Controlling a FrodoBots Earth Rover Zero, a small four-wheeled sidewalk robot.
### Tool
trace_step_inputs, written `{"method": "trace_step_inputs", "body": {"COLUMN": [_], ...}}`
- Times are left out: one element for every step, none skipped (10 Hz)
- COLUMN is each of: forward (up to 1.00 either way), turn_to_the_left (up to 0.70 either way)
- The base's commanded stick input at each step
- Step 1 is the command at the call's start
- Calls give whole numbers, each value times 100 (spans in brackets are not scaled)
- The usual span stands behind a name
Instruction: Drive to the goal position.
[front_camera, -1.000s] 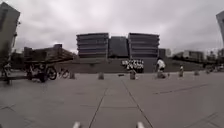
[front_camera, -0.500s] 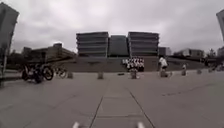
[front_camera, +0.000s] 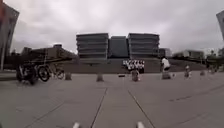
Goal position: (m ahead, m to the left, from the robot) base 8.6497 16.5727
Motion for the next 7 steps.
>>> {"method": "trace_step_inputs", "body": {"forward": [70, 70, 70, 70, 70, 70, 70], "turn_to_the_left": [0, 0, 0, 0, 0, 0, 0]}}
